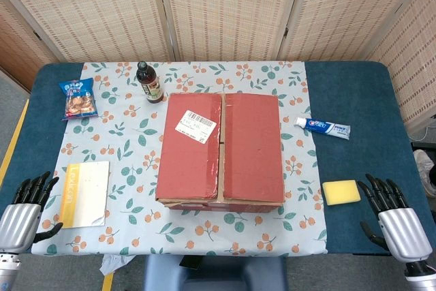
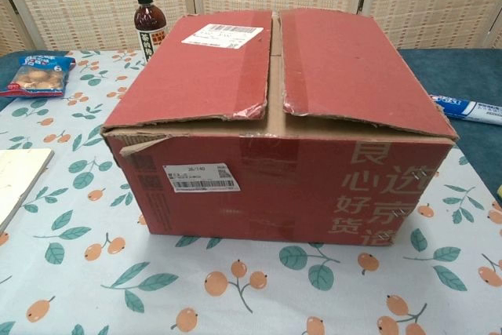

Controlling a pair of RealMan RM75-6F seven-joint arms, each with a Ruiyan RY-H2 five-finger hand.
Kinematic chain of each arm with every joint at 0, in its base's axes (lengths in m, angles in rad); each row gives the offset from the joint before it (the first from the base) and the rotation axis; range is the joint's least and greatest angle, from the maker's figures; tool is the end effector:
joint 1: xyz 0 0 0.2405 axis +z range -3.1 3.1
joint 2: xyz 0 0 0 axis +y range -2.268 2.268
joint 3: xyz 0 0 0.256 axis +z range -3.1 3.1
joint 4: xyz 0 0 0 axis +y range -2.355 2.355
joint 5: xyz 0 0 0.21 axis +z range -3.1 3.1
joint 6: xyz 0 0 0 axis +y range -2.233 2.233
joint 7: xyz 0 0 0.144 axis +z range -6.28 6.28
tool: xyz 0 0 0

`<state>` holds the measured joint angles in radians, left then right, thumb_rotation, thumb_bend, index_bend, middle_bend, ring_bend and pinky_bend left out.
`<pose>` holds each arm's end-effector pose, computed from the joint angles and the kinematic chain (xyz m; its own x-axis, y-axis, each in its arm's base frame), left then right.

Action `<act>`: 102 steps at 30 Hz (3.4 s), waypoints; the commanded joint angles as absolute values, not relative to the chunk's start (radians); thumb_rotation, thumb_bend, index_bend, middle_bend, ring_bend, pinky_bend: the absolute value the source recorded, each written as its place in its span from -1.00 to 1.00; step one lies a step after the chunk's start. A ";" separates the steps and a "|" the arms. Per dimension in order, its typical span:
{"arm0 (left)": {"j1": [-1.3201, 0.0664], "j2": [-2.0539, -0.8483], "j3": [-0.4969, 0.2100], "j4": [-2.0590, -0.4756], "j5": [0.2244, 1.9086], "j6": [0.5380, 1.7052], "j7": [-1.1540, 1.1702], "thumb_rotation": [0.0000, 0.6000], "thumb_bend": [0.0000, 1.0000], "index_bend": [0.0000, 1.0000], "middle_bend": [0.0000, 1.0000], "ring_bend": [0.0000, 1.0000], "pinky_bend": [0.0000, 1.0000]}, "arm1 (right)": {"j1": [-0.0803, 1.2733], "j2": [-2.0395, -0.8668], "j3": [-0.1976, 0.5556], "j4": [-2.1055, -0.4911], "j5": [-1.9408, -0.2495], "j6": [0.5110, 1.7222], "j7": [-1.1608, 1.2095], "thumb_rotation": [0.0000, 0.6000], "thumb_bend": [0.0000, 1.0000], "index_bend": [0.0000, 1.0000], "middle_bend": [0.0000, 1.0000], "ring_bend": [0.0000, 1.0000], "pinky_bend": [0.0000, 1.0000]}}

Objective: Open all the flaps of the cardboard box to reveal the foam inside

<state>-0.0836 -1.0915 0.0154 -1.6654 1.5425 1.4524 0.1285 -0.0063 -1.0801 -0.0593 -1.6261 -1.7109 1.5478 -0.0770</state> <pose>-0.3043 0.1654 0.1477 0.4940 0.0951 0.8643 0.8695 -0.0604 -0.4903 -0.3021 -0.1278 0.1521 0.4908 -0.0743 0.8681 -0.8673 -0.1366 0.4786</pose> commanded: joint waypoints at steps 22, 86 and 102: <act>-0.112 -1.083 -0.023 -1.585 1.497 1.417 -0.022 1.00 -0.26 -1.00 -1.00 -1.00 -1.00 | 0.186 -1.060 -0.023 -1.878 -1.907 1.388 -0.167 1.00 -0.25 -1.00 -1.00 -1.00 -1.00; -0.138 -1.038 -0.018 -1.511 1.490 1.366 -0.232 1.00 -0.23 -1.00 -1.00 -1.00 -1.00 | 0.493 -1.452 0.199 -1.886 -1.610 1.258 -0.377 1.00 -0.25 -1.00 -1.00 -1.00 -1.00; -0.142 -1.048 -0.021 -1.520 1.477 1.360 -0.192 1.00 -0.23 -1.00 -1.00 -1.00 -1.00 | 0.125 -1.338 -0.004 -1.637 -1.873 1.862 -0.106 1.00 -0.25 -1.00 -1.00 -1.00 -1.00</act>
<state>-0.1418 -1.0469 -0.0205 -1.5195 1.4774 1.3599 -0.1927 0.2020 -1.3499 0.0376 -1.7164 -1.8472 1.7749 -0.1773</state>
